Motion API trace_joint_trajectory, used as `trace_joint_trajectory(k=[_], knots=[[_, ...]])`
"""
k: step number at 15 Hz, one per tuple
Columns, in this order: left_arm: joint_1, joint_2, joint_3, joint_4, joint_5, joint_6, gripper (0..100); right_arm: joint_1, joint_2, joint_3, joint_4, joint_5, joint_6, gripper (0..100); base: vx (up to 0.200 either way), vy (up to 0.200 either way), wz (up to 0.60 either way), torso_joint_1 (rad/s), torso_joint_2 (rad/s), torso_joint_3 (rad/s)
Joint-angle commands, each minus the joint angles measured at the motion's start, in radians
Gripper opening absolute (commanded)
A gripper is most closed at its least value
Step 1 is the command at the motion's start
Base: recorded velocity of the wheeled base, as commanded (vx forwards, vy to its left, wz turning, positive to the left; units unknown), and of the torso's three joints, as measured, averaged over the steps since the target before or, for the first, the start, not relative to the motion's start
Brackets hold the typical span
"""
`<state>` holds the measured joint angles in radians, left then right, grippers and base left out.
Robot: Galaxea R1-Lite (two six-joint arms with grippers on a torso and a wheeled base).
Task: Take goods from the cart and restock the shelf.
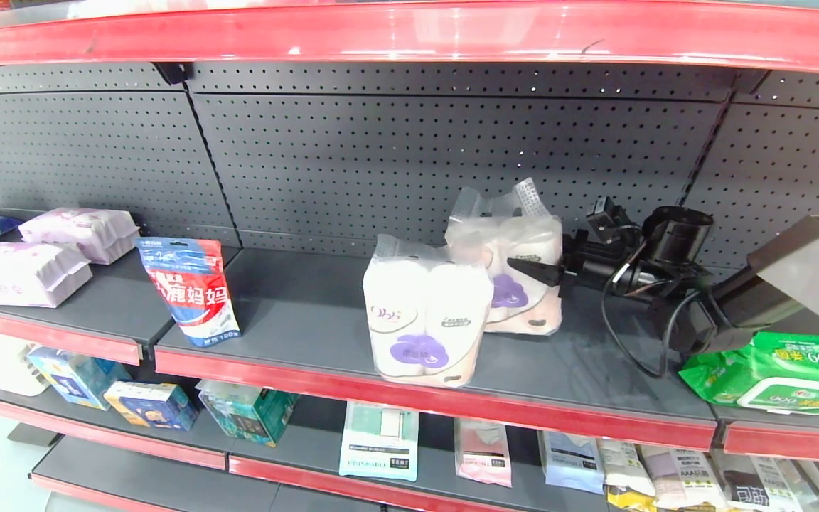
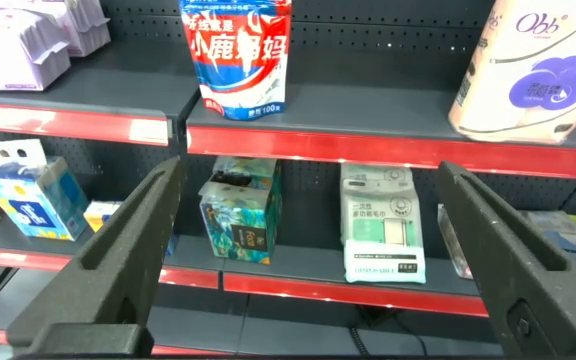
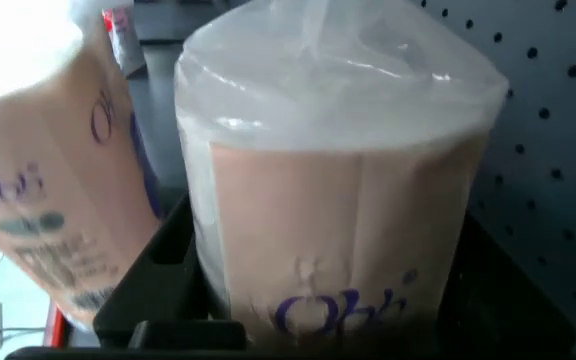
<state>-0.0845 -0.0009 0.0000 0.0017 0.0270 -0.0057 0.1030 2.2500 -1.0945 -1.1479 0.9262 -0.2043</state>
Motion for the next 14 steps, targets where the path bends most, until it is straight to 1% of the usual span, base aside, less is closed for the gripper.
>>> trace_joint_trajectory(k=[1, 5, 8, 12, 14], knots=[[0.000, 0.001, 0.000, 0.000, 0.001, 0.000, 100, -0.020, 0.008, 0.013, 0.010, 0.016, -0.027, 0, 0.000, 0.000, 0.00, 0.000, 0.00, 0.000], [0.000, 0.001, 0.000, 0.000, 0.001, 0.000, 100, -0.052, 0.008, 0.061, 0.010, 0.042, -0.078, 0, 0.000, 0.000, 0.00, 0.000, 0.00, 0.000], [0.000, 0.001, 0.000, 0.000, 0.001, 0.000, 100, -0.071, 0.028, 0.081, 0.011, 0.051, -0.141, 0, 0.000, 0.000, 0.00, 0.000, 0.00, 0.000], [0.000, 0.001, 0.000, 0.000, 0.001, 0.000, 100, -0.049, 0.065, 0.033, 0.010, 0.074, -0.150, 0, 0.000, 0.000, 0.00, 0.000, 0.00, 0.000], [0.000, 0.001, 0.000, 0.000, 0.001, 0.000, 100, -0.014, 0.088, -0.015, 0.011, 0.074, -0.139, 0, 0.000, 0.000, 0.00, 0.000, 0.00, 0.000]])
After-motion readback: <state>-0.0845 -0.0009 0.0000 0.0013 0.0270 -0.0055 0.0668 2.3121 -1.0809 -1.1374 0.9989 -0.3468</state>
